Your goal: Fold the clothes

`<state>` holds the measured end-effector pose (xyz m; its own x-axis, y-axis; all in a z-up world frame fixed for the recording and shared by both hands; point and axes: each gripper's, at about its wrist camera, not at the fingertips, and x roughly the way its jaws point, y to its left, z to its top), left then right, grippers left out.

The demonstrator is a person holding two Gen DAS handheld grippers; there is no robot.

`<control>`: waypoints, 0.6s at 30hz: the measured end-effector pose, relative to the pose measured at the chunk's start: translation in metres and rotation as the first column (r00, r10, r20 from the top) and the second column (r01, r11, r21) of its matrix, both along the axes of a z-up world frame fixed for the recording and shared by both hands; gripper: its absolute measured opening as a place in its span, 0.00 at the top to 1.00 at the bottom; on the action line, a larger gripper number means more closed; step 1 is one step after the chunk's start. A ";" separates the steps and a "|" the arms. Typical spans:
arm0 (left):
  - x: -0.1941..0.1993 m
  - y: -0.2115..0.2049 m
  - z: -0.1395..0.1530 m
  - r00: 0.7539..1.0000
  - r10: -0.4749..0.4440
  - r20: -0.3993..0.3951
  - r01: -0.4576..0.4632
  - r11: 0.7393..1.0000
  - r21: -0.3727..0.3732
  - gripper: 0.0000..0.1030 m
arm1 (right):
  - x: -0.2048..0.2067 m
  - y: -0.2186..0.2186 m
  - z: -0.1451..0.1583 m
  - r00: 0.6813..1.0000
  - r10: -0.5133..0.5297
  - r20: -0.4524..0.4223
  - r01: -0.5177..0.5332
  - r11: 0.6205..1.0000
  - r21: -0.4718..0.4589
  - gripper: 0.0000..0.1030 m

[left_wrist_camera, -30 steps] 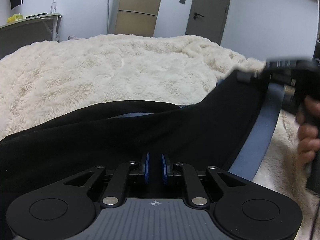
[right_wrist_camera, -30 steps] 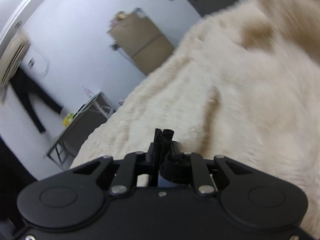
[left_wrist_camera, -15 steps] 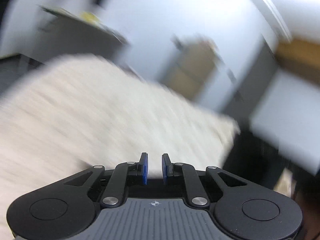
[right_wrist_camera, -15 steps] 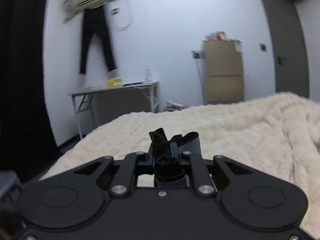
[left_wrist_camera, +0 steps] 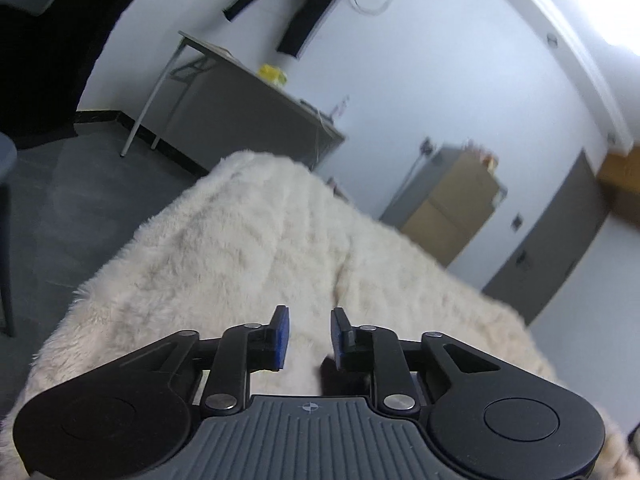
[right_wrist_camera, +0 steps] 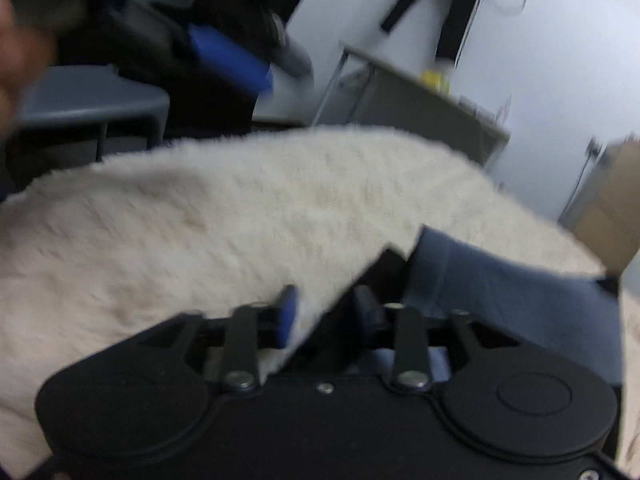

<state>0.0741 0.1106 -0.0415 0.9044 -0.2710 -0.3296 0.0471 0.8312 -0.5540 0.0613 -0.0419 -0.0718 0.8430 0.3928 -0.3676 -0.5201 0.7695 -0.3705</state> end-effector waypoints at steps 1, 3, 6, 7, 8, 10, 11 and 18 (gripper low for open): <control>-0.001 -0.002 0.001 1.000 -0.010 0.006 0.010 1.000 0.000 0.72 | -0.001 -0.004 0.004 1.000 0.009 0.010 -0.009 1.000 0.011 0.30; 0.001 -0.004 0.002 1.000 -0.023 0.015 0.023 1.000 -0.002 0.63 | -0.012 -0.030 0.039 0.997 0.052 0.063 -0.056 0.997 0.061 0.30; 0.001 -0.007 0.005 0.998 -0.053 0.025 0.053 0.999 0.006 0.61 | -0.009 -0.079 0.071 0.995 -0.004 0.100 -0.011 0.988 0.153 0.30; 0.001 -0.008 0.005 0.998 -0.065 0.026 0.065 0.998 0.011 0.61 | -0.005 -0.094 0.076 0.994 -0.031 0.105 0.012 0.985 0.174 0.29; 0.001 -0.010 0.005 0.997 -0.075 0.027 0.075 0.997 0.015 0.61 | -0.002 -0.110 0.078 0.993 -0.071 0.093 0.053 0.982 0.184 0.29; 0.002 -0.016 0.006 0.994 -0.105 0.028 0.104 0.994 0.031 0.59 | 0.005 -0.143 0.082 0.986 -0.154 0.063 0.139 0.971 0.197 0.29; 0.002 -0.021 0.007 0.992 -0.120 0.026 0.119 0.992 0.043 0.55 | 0.009 -0.160 0.083 0.980 -0.195 0.048 0.181 0.962 0.203 0.29; 0.009 -0.025 0.000 0.995 -0.101 -0.015 0.102 0.994 0.038 0.50 | -0.016 -0.171 0.071 0.984 -0.143 0.106 0.127 0.982 0.139 0.27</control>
<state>0.0833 0.0852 -0.0420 0.8685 -0.3482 -0.3527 0.1256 0.8431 -0.5229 0.0455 -0.2131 -0.0008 0.9252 0.3107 -0.2181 -0.3679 0.8755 -0.3134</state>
